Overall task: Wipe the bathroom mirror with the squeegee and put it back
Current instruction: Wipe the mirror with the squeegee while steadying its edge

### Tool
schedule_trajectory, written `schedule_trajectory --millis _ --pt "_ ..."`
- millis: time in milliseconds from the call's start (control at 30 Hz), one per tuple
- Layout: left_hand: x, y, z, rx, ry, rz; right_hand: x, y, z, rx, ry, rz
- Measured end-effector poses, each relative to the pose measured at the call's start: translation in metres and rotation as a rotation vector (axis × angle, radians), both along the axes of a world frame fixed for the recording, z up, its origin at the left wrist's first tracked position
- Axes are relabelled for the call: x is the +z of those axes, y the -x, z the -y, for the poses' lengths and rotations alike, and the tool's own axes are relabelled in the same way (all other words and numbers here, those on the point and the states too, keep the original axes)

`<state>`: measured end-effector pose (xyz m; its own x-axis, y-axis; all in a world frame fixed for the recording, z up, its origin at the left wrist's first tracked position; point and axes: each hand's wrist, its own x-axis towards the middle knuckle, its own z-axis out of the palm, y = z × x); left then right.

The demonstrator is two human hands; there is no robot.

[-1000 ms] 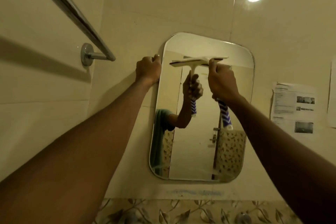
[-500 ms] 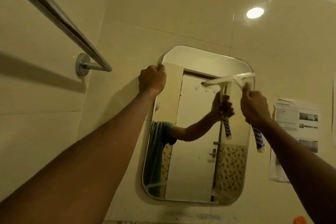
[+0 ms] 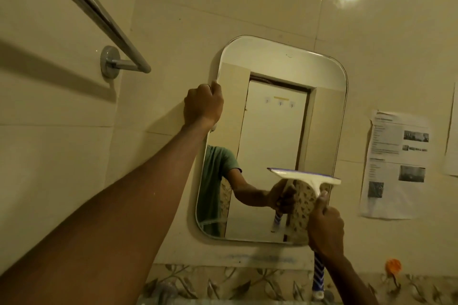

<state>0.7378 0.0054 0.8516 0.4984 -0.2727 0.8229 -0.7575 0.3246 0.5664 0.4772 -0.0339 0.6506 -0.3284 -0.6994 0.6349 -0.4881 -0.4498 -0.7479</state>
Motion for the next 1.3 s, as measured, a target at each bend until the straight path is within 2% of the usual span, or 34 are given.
schedule_trajectory --millis 167,400,467,600,700,767,867,1000,1200,1300 --pt "-0.037 0.001 -0.006 -0.018 -0.023 -0.006 -0.007 -0.001 -0.021 0.049 -0.117 0.008" --pt "-0.075 -0.003 -0.009 -0.041 -0.039 -0.029 0.063 0.014 -0.015 0.072 0.090 -0.061" --pt "-0.078 -0.004 -0.010 -0.059 -0.040 -0.035 0.046 0.011 -0.014 0.092 0.058 -0.105" --pt "-0.083 -0.009 -0.007 -0.085 -0.025 -0.033 -0.025 -0.006 -0.022 0.077 -0.058 -0.045" --pt "-0.088 -0.011 -0.007 -0.097 -0.020 -0.033 -0.052 -0.016 -0.033 0.065 -0.132 -0.018" --pt "-0.091 -0.012 -0.007 -0.090 -0.028 -0.025 -0.047 -0.018 -0.041 0.104 -0.146 0.035" --pt "-0.093 -0.014 -0.005 -0.080 -0.027 -0.032 -0.012 -0.018 -0.042 0.143 -0.031 0.046" --pt "-0.093 -0.013 -0.005 -0.075 -0.040 -0.033 0.022 -0.019 -0.025 0.073 0.072 0.021" --pt "-0.097 -0.014 -0.007 -0.074 -0.062 -0.026 -0.056 -0.042 -0.039 0.017 -0.101 -0.027" --pt "-0.101 -0.014 -0.009 -0.056 -0.080 -0.020 -0.063 -0.045 -0.048 0.107 -0.138 -0.027"
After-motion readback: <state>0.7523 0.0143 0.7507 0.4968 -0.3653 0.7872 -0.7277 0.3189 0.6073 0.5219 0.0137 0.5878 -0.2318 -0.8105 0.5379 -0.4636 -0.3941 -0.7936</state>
